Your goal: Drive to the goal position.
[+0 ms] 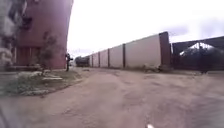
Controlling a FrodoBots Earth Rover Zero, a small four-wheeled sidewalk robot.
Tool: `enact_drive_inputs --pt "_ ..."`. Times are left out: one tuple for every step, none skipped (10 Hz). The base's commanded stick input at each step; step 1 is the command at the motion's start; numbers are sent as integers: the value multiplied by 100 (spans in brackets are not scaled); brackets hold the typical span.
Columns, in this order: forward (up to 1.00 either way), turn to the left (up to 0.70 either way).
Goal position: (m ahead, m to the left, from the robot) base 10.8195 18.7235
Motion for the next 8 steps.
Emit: enact_drive_inputs --pt "30 0" --pt "30 0" --pt "30 0" --pt "30 0" --pt "30 0" --pt "30 0" --pt "30 0" --pt "30 0"
